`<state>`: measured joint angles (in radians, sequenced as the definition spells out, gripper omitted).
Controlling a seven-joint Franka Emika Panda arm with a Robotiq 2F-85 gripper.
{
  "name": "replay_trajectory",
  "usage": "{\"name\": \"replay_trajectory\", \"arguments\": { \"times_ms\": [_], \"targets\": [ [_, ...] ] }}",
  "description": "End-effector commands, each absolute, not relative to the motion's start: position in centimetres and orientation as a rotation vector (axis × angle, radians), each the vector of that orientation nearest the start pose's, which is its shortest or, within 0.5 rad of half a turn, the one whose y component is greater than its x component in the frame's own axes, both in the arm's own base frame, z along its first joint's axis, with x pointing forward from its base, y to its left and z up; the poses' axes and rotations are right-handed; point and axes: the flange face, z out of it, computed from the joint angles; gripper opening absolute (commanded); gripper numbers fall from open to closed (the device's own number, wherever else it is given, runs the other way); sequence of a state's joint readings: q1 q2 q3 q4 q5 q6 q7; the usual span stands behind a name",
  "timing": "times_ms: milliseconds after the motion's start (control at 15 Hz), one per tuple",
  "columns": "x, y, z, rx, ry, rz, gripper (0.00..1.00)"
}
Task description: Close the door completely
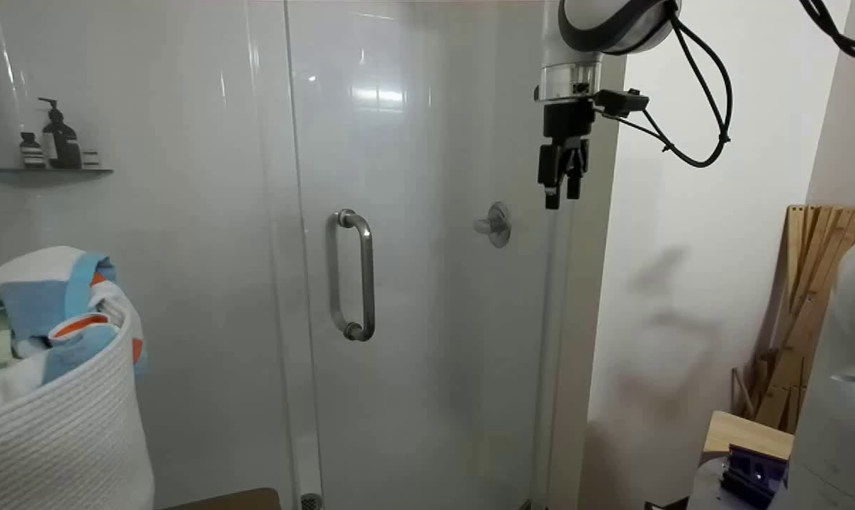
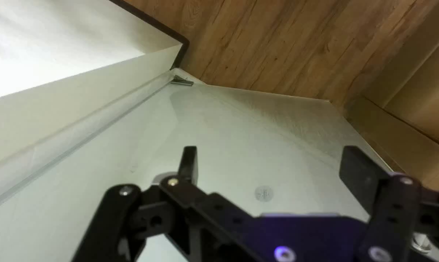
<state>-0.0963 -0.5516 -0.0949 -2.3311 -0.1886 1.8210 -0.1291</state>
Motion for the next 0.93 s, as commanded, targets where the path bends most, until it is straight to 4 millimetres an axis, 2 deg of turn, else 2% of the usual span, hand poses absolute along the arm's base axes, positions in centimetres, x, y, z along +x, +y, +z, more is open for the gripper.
{"name": "replay_trajectory", "arguments": {
  "times_ms": [0, 733, 867],
  "targets": [
    [38.0, -9.42, 54.37, -3.28, 0.01, -0.03, 1.0],
    [38.0, -9.42, 54.37, -3.28, 0.01, -0.03, 1.0],
    [38.39, -9.21, 53.92, -3.265, 0.018, -0.099, 1.0]
  ]
}}
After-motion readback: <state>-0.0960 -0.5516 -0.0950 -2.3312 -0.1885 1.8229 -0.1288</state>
